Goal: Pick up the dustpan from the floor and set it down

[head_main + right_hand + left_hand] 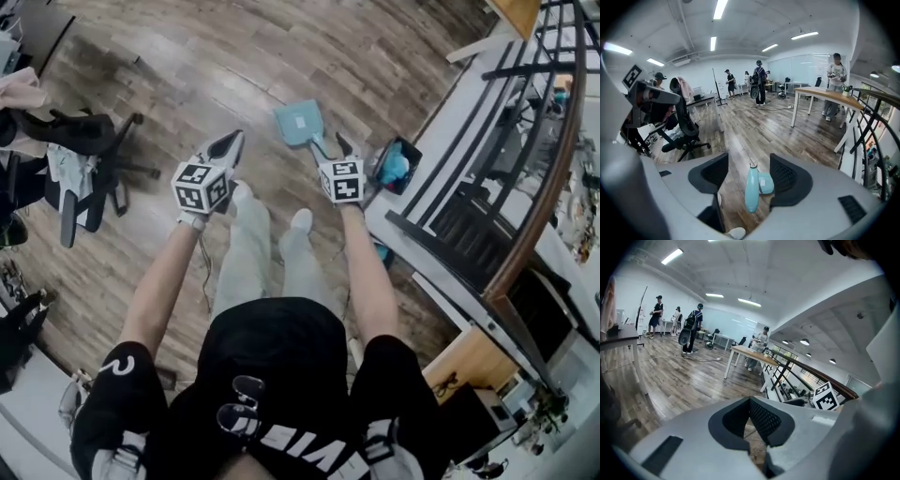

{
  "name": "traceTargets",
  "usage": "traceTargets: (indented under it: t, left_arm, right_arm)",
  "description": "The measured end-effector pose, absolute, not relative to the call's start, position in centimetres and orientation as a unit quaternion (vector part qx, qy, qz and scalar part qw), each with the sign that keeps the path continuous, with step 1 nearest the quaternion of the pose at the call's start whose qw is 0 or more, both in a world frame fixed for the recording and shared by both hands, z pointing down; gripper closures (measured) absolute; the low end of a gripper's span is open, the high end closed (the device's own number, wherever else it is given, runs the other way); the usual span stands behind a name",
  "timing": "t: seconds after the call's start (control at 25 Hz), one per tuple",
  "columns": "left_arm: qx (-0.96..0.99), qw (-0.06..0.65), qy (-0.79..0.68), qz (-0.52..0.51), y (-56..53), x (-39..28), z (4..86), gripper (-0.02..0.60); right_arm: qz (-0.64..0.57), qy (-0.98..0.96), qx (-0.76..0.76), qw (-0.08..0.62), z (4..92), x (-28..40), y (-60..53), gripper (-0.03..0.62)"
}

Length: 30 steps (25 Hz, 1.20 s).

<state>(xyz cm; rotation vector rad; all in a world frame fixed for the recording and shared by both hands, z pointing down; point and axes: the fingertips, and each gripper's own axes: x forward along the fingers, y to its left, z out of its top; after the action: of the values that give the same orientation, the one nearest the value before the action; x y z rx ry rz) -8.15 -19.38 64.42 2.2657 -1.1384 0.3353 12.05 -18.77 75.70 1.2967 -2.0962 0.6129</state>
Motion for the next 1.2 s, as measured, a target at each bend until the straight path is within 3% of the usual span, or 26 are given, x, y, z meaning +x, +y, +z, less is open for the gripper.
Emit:
traceTargets:
  t: [0.64,0.72,0.8,0.88,1.2]
  left_arm:
    - [0.830,0.335,-0.418,0.155,-21.9,-10.5,74.1,0.583]
    - [0.829,0.337,-0.419,0.157,-22.0,-11.0,74.6,0.583]
    - [0.827,0.339,-0.420,0.158,-22.0,-11.5,75.0,0.583]
    - [0.825,0.343,-0.421,0.159,-22.1,-11.9,75.4,0.583]
    - [0.823,0.342,-0.425,0.159,-22.3,-12.4,75.0,0.583]
  right_arm:
    - [0.287,-0.738,0.479,0.380,90.2,11.5,-21.4,0.309]
    - [0.291,-0.726,0.486,0.389,90.8,11.7,-21.4,0.351]
    - [0.286,-0.719,0.492,0.400,90.9,11.9,-21.4,0.463]
    - [0.277,-0.721,0.485,0.411,90.9,11.6,-21.3,0.492]
    - [0.286,-0.716,0.490,0.406,88.3,11.3,-22.0,0.508]
